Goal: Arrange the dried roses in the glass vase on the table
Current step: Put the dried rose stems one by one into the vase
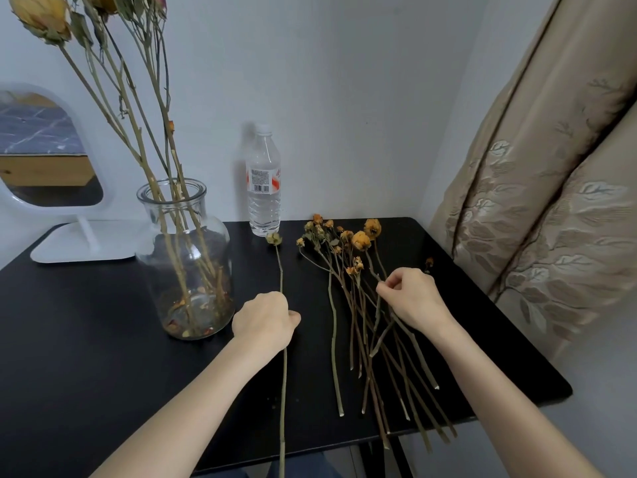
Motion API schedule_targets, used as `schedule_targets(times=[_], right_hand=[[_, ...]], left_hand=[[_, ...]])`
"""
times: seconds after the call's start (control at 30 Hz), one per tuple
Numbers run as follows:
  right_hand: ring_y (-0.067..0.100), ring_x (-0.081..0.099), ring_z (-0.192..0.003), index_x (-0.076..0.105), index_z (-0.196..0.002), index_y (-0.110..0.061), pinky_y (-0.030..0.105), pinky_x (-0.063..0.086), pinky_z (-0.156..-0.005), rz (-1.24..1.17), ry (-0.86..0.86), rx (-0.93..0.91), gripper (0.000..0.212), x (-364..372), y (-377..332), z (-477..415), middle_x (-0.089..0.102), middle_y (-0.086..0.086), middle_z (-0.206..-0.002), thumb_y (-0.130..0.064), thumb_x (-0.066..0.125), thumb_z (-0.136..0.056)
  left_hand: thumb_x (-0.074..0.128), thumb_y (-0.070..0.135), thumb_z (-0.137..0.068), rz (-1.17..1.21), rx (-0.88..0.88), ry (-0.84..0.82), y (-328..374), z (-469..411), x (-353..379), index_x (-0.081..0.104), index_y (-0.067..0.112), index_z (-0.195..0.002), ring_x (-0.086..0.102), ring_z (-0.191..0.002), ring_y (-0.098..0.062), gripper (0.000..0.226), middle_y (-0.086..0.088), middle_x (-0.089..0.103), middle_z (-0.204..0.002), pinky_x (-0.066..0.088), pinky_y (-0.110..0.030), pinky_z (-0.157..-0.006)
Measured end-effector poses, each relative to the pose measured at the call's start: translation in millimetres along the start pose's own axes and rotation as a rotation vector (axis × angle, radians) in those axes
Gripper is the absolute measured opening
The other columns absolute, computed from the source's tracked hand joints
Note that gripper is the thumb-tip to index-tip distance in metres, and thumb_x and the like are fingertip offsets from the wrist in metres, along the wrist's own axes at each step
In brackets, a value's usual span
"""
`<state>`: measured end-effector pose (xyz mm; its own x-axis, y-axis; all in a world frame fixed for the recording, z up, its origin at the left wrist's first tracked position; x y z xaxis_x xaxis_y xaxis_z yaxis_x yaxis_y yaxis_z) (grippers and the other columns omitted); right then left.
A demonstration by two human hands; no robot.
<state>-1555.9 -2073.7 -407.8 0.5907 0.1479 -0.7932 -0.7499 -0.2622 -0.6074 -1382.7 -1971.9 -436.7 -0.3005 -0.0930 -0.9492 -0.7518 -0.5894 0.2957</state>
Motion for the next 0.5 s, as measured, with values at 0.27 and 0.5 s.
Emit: schedule_targets(times=[0.27,0.5], right_hand=[[0.004,0.049,-0.055,0.059,-0.077,-0.015,0.013,0.031,-0.048,-0.07,0.084,-0.083,0.015,-5,-13,5,0.052,-0.006,-0.061,-0.023,0.057,-0.09],[0.005,0.049,-0.059,0.065,-0.084,-0.012,0.015,0.035,-0.054,-0.256,0.071,-0.125,0.017,-9,-23,10,0.055,-0.004,-0.065,-0.025,0.055,-0.092]], left_hand=[[0.046,0.025,-0.089,0.287,0.146,0.043,1,6,-12,0.037,0.013,-0.059,0.042,-0.054,-0.019,0.034,0.0,0.043,-0.058,0.037,-0.028,-0.054],[0.043,0.029,-0.094,0.483,0.278,0.065,2,13,-20,0.055,0.006,-0.082,0.047,-0.062,-0.015,0.029,-0.002,0.052,-0.068,0.041,-0.026,-0.061]])
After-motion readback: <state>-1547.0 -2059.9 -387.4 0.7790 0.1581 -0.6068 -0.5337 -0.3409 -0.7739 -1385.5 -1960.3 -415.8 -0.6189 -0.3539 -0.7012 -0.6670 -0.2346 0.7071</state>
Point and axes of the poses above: each hand's wrist, its own z-axis away from the middle knuckle, its own x-axis out of the palm, y = z × x, the point moved 1 cm from there along -z, towards the middle knuckle
